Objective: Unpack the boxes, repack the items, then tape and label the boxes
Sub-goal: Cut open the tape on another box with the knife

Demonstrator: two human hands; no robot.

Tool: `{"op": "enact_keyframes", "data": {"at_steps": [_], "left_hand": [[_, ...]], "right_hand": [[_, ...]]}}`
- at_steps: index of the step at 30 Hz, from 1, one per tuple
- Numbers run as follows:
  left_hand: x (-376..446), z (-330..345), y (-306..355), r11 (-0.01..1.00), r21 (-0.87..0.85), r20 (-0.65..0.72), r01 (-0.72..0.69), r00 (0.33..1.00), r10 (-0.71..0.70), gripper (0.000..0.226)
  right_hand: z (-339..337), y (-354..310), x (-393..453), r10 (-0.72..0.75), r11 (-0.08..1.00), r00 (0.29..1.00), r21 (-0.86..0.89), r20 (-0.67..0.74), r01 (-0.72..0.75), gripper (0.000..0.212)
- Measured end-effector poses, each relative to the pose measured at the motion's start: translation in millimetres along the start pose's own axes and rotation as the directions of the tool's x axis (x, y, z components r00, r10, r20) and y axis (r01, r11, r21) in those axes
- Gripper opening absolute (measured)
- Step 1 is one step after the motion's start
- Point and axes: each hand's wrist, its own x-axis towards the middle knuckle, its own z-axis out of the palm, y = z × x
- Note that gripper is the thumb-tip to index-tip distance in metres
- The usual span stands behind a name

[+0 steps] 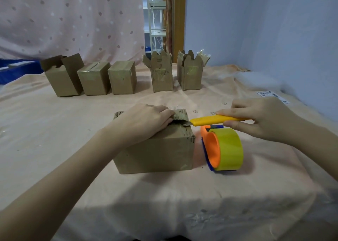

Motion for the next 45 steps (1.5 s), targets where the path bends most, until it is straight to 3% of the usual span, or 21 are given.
{"op": "enact_keyframes", "data": {"at_steps": [19,24,35,45], "left_hand": [[-2,6,-3,1.0,-0.022,-0.066,0.009,0.998,-0.01,0.055],[-3,6,-3,1.0,0.026,-0.072,-0.009,0.997,0.01,0.047],[-3,6,-2,1.0,-0.016,-0.056,0.022,0.998,-0.022,0.05],[-2,2,0,0.999,-0.018,-0.039,0.036,0.999,-0.036,0.051]], "right_hand": [[13,4,-1,-0.056,0.994,0.994,-0.097,-0.09,0.047,0.045],[9,4,0,-0.086,0.994,0.992,-0.07,-0.093,0.079,0.051],[10,12,-3,-0.083,0.993,0.991,-0.09,-0.101,0.074,0.039],[11,12,0,-0.044,0.993,0.993,-0.113,-0.105,0.032,0.042]]}}
